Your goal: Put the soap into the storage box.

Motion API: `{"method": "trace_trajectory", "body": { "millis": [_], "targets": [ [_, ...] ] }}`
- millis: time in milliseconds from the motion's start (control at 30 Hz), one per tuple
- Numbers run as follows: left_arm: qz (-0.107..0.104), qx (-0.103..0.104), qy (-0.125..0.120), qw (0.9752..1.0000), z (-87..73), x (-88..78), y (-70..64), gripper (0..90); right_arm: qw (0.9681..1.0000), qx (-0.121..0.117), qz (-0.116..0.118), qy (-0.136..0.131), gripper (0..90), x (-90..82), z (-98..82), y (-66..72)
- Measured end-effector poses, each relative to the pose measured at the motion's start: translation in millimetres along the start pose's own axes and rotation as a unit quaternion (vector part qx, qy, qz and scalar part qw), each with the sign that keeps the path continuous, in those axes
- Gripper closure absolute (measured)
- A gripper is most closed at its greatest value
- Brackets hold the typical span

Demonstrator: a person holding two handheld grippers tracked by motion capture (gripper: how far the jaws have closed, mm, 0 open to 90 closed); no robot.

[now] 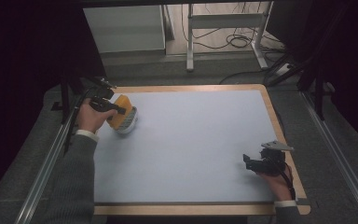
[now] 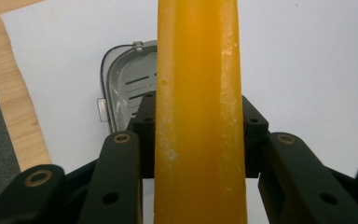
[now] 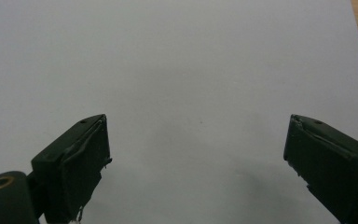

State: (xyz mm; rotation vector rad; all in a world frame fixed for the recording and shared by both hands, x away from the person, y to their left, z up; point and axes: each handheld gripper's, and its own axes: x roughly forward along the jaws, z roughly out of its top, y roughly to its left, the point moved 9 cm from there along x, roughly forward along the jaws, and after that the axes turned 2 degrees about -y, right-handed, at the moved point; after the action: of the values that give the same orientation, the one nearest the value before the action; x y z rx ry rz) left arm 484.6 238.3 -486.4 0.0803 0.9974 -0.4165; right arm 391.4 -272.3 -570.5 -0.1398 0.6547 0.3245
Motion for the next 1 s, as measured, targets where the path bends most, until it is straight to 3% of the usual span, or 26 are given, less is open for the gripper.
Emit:
{"method": "trace_trajectory", "body": {
  "millis": [400,733,1000],
  "targets": [
    [0.002,-0.029,0.004,0.9996,7.2,24.3,12.3,61.0,1.0,-0.002,-0.002,0.002,6.7,-0.3,-0.3,-0.6],
    [0.002,-0.043,0.02,0.9989,4.5,44.2,20.9,61.0,1.0,-0.004,-0.002,0.001,6.8,0.3,-0.7,-1.0],
    [0.008,-0.047,0.024,0.9986,2.6,50.0,23.5,61.0,1.0,-0.006,-0.003,0.004,6.7,1.3,-1.9,-0.8]
  ]
}}
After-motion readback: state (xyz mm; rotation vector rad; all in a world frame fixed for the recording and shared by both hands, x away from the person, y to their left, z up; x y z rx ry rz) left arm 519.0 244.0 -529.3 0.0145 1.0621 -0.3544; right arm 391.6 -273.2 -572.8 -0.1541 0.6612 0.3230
